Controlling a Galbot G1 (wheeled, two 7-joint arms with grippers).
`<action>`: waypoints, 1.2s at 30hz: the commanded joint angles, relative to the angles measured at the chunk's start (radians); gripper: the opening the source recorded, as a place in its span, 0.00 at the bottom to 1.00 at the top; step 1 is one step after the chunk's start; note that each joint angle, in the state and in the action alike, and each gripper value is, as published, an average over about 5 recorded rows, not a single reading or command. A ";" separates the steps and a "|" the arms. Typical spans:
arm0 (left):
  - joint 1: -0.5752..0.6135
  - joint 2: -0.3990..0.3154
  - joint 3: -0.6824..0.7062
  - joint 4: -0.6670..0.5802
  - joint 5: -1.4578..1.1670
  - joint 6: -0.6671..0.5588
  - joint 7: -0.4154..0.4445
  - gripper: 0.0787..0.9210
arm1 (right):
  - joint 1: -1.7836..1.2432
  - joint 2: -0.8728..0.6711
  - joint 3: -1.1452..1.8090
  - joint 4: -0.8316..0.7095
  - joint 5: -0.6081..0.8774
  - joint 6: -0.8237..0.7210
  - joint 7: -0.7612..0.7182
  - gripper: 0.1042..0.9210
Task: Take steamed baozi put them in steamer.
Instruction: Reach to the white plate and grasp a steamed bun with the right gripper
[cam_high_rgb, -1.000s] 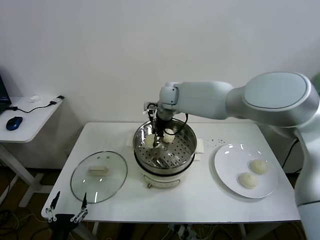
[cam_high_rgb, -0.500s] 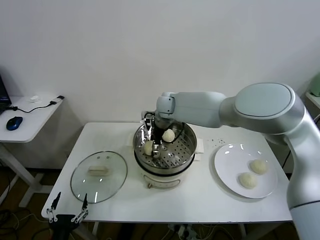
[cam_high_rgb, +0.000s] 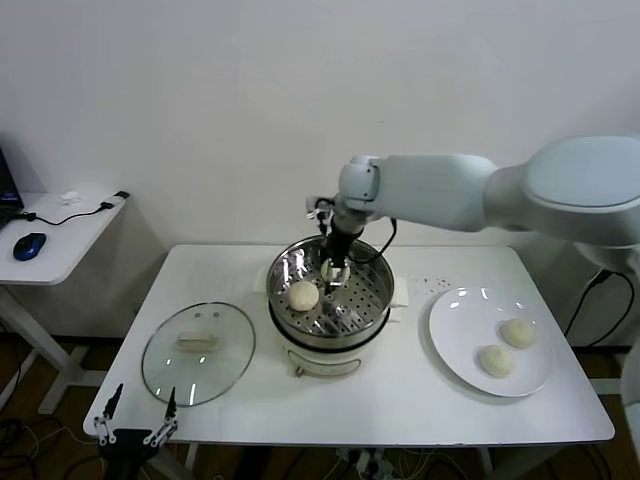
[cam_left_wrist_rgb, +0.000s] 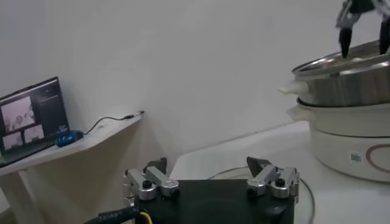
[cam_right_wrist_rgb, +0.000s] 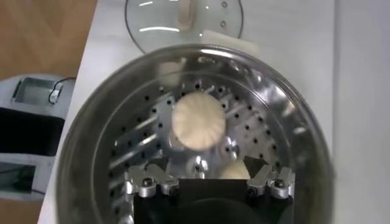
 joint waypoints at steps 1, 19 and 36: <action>0.001 0.002 -0.004 -0.005 0.009 0.003 0.000 0.88 | 0.123 -0.375 -0.005 0.184 -0.184 0.037 -0.083 0.88; 0.010 -0.034 0.000 -0.012 0.078 0.015 0.001 0.88 | -0.345 -0.782 0.244 0.210 -0.715 0.068 -0.067 0.88; 0.017 -0.053 -0.005 0.005 0.110 0.016 0.000 0.88 | -0.637 -0.680 0.467 0.046 -0.821 0.087 -0.054 0.88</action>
